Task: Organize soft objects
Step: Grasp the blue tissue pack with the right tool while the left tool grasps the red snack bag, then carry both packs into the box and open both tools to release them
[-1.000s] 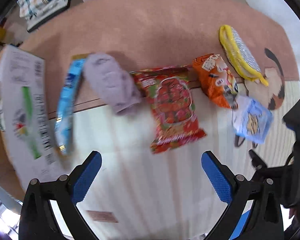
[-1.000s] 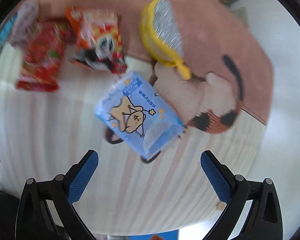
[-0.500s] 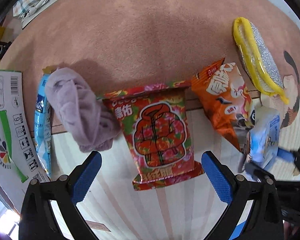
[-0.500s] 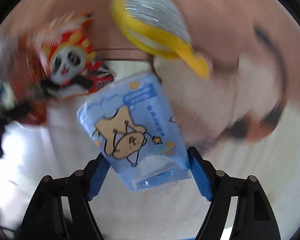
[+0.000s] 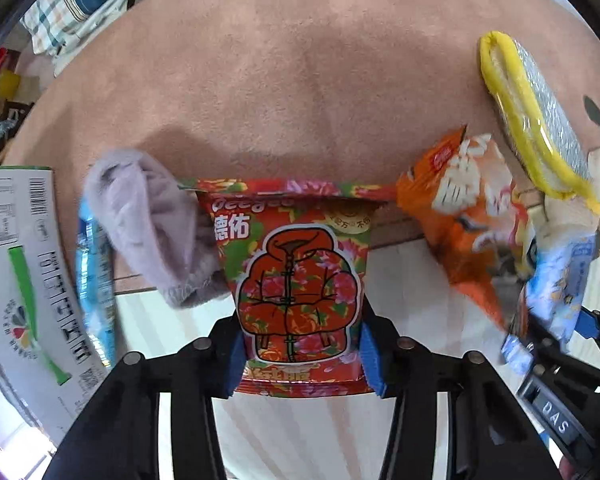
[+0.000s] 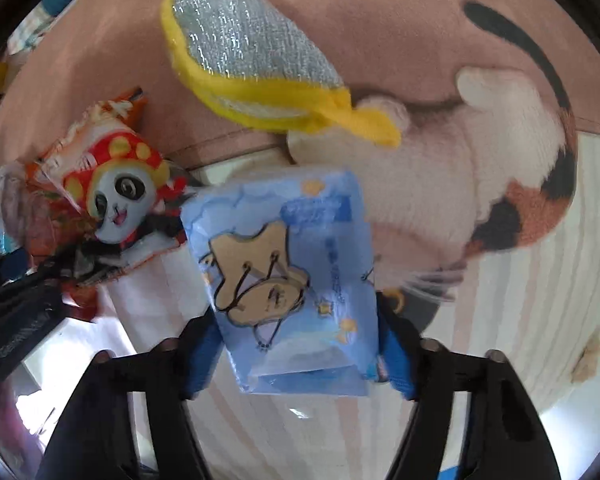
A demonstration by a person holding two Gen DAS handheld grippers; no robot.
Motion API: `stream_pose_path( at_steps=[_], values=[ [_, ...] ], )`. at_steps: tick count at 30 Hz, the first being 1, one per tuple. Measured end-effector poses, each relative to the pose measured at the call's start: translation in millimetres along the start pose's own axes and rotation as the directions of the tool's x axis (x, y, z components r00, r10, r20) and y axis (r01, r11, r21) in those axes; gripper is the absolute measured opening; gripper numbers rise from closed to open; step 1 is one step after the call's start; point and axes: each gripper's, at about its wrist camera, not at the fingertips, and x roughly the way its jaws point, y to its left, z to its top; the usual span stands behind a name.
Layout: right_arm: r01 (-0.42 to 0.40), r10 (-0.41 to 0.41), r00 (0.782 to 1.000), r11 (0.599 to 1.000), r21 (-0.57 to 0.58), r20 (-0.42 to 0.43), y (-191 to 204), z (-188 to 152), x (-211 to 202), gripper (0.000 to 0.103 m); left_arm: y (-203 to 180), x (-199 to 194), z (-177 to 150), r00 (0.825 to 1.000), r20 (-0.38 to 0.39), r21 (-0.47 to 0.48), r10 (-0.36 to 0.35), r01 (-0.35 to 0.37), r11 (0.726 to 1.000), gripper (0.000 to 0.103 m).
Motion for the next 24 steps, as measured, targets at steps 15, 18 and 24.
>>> stream_pose_path(
  at_steps=[15, 18, 24],
  values=[
    [-0.167, 0.162, 0.985, 0.983, 0.075, 0.063, 9.1, -87.2, -46.9, 0.041, 49.2, -64.0, -112.4, 0.977, 0.165, -0.018, -0.136, 0.14, 0.99, 0.042],
    [-0.211, 0.206, 0.974, 0.976, 0.051, 0.099, 30.1, -107.3, -73.0, 0.041, 78.6, -93.3, -132.4, 0.96, 0.225, -0.024, -0.165, 0.175, 0.984, 0.042],
    [-0.284, 0.293, 0.938, 0.956, -0.073, 0.183, 140.7, -138.8, -144.3, 0.041, 184.1, -145.8, -144.5, 0.924, 0.342, -0.075, -0.171, 0.208, 0.975, 0.042]
  ],
)
